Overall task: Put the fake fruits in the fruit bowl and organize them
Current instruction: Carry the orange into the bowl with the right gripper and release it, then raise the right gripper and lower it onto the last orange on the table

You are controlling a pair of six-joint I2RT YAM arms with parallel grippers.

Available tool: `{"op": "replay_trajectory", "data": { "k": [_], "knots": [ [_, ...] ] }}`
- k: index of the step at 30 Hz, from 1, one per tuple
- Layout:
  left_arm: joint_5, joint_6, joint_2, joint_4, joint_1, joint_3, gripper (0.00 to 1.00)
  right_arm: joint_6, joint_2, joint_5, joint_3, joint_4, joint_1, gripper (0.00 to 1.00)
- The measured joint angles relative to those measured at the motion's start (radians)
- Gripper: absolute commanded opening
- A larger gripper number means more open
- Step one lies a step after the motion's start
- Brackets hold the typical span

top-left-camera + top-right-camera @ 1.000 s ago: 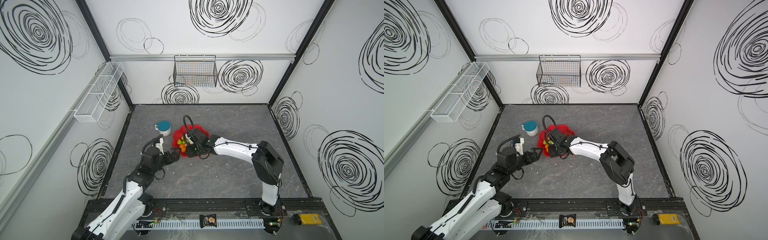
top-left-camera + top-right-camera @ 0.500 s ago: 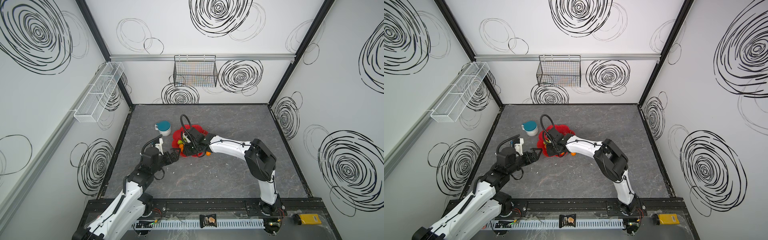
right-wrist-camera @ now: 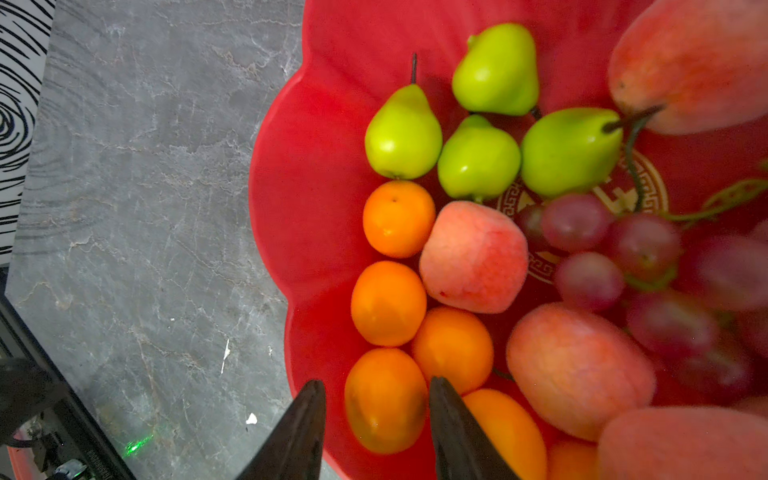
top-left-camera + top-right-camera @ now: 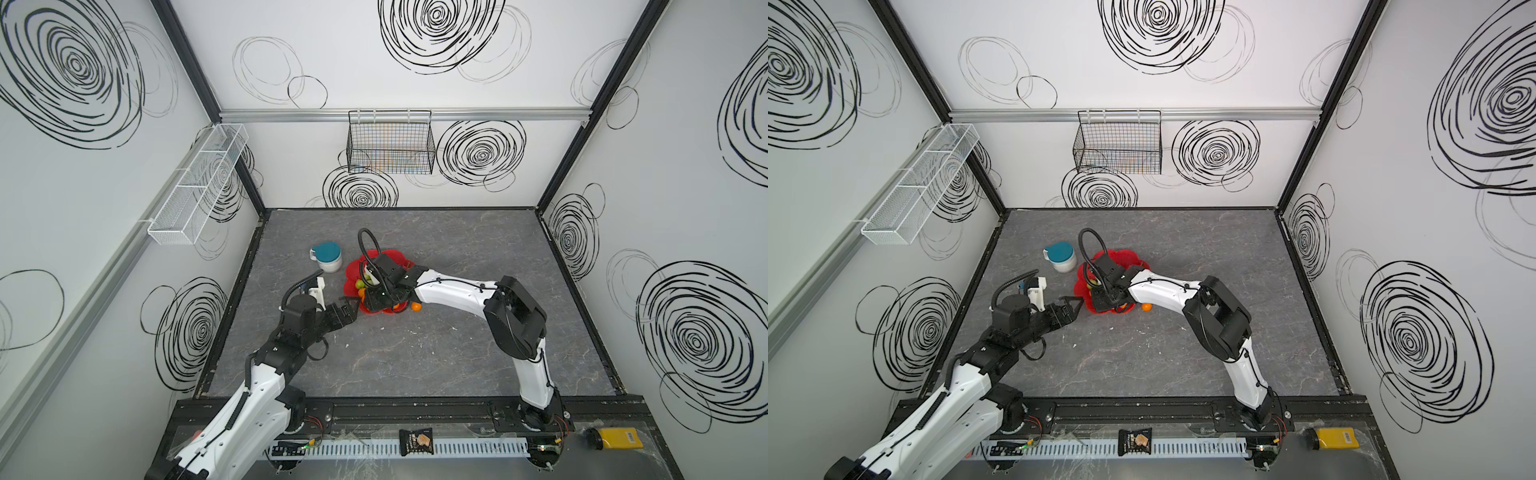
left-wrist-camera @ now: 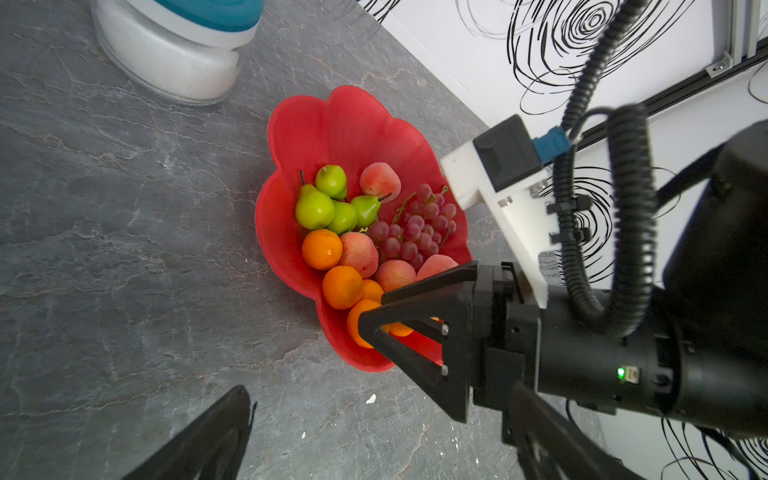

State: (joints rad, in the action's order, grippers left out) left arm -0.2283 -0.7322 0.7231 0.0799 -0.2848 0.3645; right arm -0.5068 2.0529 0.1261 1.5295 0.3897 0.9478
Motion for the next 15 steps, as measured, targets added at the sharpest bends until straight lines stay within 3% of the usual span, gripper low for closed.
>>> {"op": "replay_trajectory", "data": {
  "k": [9, 15],
  "knots": [
    [0.0, 0.016, -0.007, 0.006, -0.002, 0.0, 1.0, 0.01, -0.021, 0.002, 0.021, 0.006, -0.001, 0.46],
    [0.019, 0.018, -0.007, 0.001, -0.069, 0.0, 0.99, 0.009, -0.182, -0.012, -0.082, -0.009, -0.012, 0.46]
  ]
}}
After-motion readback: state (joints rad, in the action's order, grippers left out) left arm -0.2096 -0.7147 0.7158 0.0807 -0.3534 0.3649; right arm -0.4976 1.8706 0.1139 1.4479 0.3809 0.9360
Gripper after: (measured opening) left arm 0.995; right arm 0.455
